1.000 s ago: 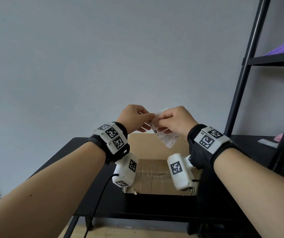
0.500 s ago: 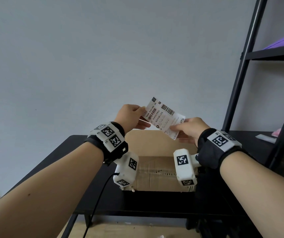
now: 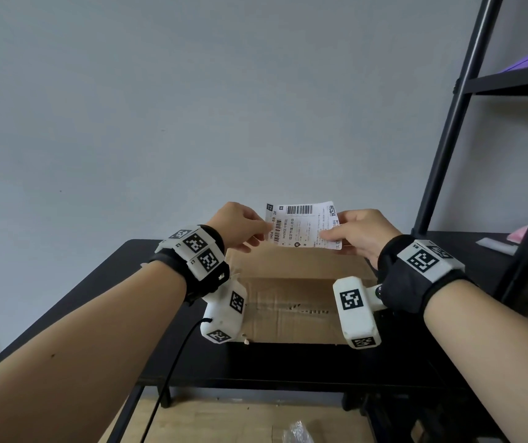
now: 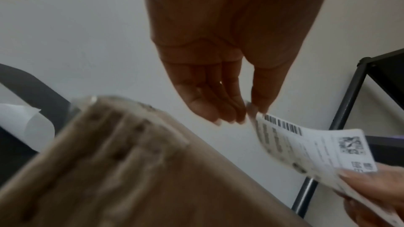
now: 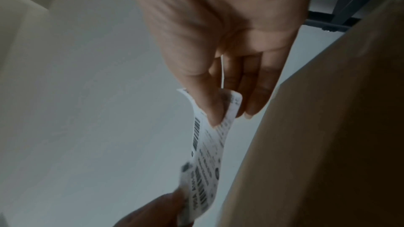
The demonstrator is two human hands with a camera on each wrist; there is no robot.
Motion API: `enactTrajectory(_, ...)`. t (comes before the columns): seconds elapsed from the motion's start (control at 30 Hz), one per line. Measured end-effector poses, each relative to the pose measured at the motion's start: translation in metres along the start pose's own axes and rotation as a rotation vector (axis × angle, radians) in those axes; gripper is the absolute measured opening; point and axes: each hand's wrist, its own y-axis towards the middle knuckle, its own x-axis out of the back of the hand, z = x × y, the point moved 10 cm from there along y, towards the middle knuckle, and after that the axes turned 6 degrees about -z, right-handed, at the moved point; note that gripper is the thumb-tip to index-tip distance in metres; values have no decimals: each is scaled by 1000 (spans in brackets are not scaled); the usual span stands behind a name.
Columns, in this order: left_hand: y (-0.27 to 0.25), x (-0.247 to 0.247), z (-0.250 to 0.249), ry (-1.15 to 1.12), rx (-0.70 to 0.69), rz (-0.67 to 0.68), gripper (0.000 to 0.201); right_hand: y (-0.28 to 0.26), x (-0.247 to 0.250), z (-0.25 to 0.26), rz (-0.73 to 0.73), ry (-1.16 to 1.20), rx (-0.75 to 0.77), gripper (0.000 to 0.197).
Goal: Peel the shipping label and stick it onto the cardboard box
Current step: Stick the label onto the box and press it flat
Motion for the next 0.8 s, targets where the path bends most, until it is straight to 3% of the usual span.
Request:
enactTrajectory(0.23,-1,-9,17,128,42,70,25,1,-5,-14,30,-139,2,22)
enactTrajectory(0.33,-1,-7,23,201,61,82,31,2,-8,-12,44,-207,15,32)
enactTrajectory(0.8,-4,-10,36,258,73,155,33,5,-17,-18,43,-421,27,47)
